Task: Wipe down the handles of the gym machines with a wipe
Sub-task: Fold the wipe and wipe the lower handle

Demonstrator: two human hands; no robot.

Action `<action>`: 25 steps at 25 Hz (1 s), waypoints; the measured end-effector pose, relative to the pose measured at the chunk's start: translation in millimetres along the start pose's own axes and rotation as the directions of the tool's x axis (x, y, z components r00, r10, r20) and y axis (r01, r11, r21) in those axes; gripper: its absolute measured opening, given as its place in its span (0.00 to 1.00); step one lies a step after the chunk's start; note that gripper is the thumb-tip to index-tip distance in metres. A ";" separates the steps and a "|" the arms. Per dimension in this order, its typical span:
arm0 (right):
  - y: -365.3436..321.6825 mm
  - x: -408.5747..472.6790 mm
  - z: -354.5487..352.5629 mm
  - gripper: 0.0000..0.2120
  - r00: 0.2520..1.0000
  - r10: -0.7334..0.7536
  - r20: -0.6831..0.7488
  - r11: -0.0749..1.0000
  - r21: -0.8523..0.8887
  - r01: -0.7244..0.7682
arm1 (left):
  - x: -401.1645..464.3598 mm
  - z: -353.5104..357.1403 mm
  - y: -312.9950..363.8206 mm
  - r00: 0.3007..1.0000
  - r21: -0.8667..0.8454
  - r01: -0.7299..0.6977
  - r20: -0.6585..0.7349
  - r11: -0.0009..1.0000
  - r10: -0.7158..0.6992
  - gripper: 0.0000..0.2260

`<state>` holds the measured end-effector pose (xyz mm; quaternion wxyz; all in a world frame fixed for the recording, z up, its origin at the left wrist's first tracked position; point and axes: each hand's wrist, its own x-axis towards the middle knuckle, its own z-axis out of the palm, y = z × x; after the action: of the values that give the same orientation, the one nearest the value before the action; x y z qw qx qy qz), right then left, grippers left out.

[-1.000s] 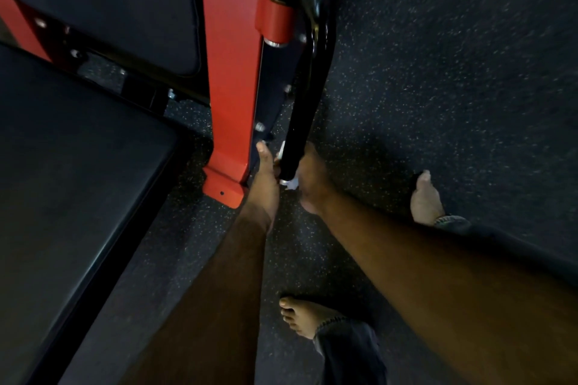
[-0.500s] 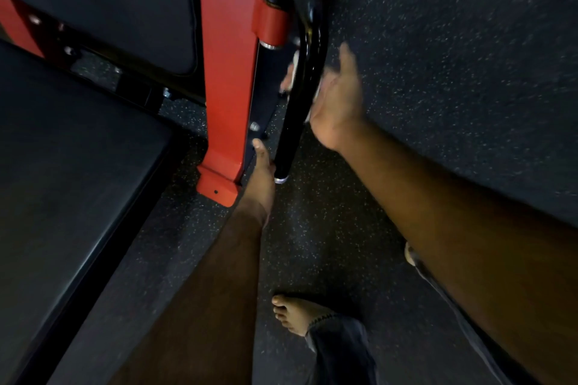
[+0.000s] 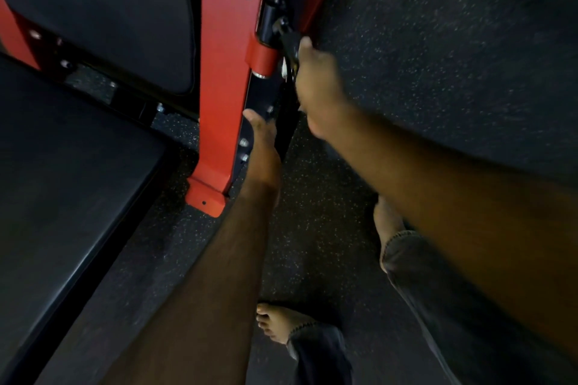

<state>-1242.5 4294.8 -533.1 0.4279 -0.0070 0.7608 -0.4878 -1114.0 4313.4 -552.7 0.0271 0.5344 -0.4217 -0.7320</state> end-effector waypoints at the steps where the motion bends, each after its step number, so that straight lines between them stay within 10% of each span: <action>1: 14.6 -11.6 2.5 0.18 0.993 -0.103 -0.052 0.985 -0.143 0.095 | -3.7 4.3 6.3 1.000 -0.019 -0.019 0.006 1.000 0.019 0.43; 5: 27.3 -30.0 -20.8 0.12 0.968 -0.236 -0.079 0.844 -0.510 0.165 | -32.8 9.2 13.6 0.999 -0.089 -0.022 0.024 0.996 0.025 0.44; 9: -21.5 -18.1 -34.4 0.07 0.757 -0.635 0.151 0.452 -0.722 0.523 | -57.8 -10.9 12.7 1.000 -0.124 -0.020 0.021 0.992 0.023 0.46; 14: -19.2 -21.1 -12.9 0.11 0.652 -0.604 0.459 -0.053 -0.839 0.542 | -84.6 -34.0 11.2 1.000 -0.196 -0.029 0.002 0.980 0.030 0.46; 17: 5.7 -41.0 -5.6 0.10 0.702 -0.498 0.510 -0.153 -0.848 0.507 | -109.4 -47.9 1.1 0.999 -0.235 -0.031 -0.029 0.972 0.025 0.45; 21: 34.0 -89.6 4.0 0.07 0.916 -0.243 0.318 0.460 -0.794 0.397 | -146.2 -62.0 3.5 0.988 -0.255 -0.063 -0.154 0.965 0.023 0.30; 25: -14.9 -206.1 20.2 0.15 0.920 -0.242 0.308 0.940 -0.160 0.300 | -209.4 -83.4 34.3 0.938 -0.241 -0.214 -0.321 0.947 0.130 0.13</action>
<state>-1104.6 4360.4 -392.4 0.4575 -0.2265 0.7292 -0.4557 -971.5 4344.9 -377.6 0.2288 0.5913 -0.3535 -0.6878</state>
